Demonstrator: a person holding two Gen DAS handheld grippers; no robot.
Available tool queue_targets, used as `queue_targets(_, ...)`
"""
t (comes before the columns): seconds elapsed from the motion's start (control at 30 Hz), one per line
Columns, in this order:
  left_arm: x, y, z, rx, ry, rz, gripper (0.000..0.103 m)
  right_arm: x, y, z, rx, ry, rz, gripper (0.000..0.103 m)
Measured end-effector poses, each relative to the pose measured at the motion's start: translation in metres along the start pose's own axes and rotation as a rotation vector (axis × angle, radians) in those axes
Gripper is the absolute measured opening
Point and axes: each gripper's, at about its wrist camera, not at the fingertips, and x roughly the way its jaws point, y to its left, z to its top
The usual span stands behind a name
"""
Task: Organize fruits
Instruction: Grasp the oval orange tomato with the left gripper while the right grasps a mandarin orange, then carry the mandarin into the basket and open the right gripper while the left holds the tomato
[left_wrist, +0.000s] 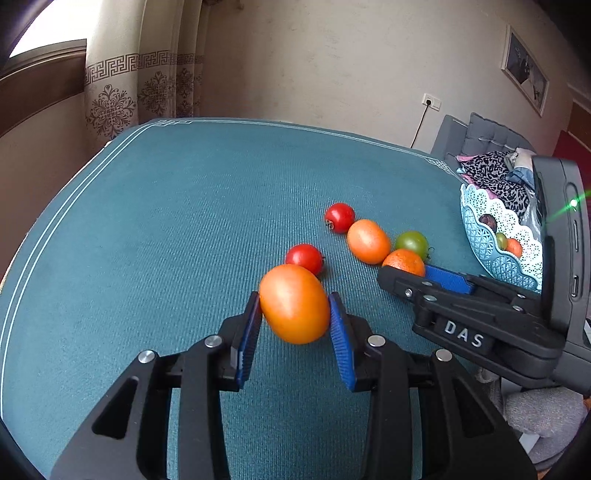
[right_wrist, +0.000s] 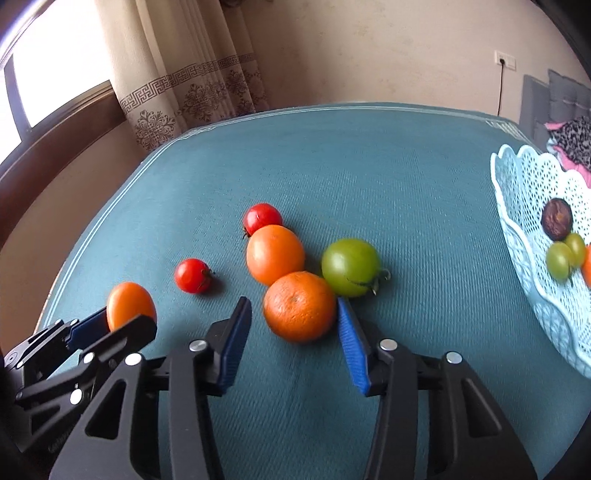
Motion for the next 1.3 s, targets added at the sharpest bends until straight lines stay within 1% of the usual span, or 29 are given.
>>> queue_targets(0.07,0.001,0.000,-0.001,0.002,0.004,0.001,0.037,0.002,-0.001,0.002,0.010,-0.001,-0.008,0.040)
queue_targets(0.17,0.003,0.001,-0.002,-0.005,0.007,0.002,0.037,0.002,-0.002,0.002,0.019,0.000,0.004,0.040)
queue_targets(0.47,0.005,0.000,-0.002,0.000,0.010,0.010,0.037,-0.017,-0.006,-0.014,0.038,-0.017,-0.003,0.040)
queue_targets(0.83,0.005,-0.004,-0.003,0.013,0.005,0.038,0.038,-0.066,-0.020,-0.012,0.066,-0.135,-0.034,0.040)
queue_targets(1.07,0.004,-0.006,-0.002,0.024,0.002,0.057,0.038,-0.100,-0.041,-0.010,0.098,-0.214,-0.103,0.040)
queue_targets(1.3,0.000,-0.014,0.001,0.045,-0.002,0.069,0.038,-0.125,-0.083,-0.013,0.185,-0.270,-0.178,0.040)
